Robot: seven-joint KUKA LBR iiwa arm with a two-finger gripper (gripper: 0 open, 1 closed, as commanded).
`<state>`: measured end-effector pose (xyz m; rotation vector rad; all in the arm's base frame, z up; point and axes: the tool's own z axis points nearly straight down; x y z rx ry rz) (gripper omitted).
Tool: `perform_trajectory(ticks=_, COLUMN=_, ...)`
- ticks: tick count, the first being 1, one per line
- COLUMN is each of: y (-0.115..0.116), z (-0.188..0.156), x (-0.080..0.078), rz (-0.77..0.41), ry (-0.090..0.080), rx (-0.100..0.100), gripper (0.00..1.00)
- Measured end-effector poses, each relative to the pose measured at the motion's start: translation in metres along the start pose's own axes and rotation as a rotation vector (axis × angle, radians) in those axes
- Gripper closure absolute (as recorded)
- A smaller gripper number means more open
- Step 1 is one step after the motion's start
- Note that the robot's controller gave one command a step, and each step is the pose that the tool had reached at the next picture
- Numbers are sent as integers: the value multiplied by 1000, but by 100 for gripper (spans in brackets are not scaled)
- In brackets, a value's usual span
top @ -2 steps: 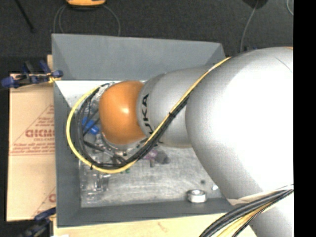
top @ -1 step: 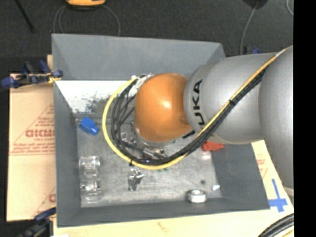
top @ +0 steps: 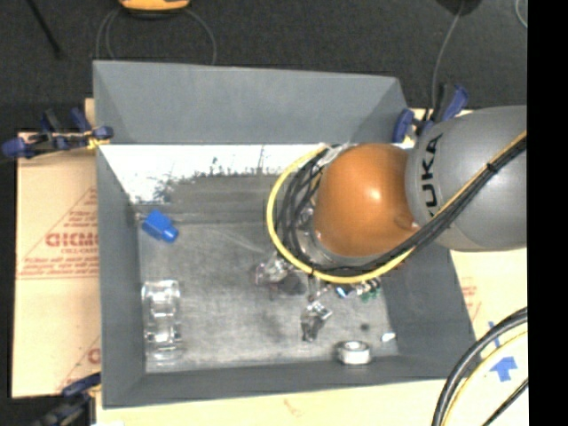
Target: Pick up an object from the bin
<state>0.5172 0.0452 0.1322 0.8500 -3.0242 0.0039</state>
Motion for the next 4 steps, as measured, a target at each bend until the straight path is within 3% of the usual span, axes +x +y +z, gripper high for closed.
perform_trajectory(ticks=1, y=-61, z=37, x=-26, rz=72, ry=-5, rx=0, gripper=0)
perform_trajectory(ticks=2, y=-59, z=58, x=-54, rz=-71, ry=-4, rx=2, gripper=0)
perform_trajectory(ticks=3, y=-59, z=55, x=-57, rz=-68, ry=-16, rx=4, gripper=100)
perform_trajectory(ticks=4, y=-66, z=-163, x=-60, rz=-251, ry=-13, rx=6, gripper=100)
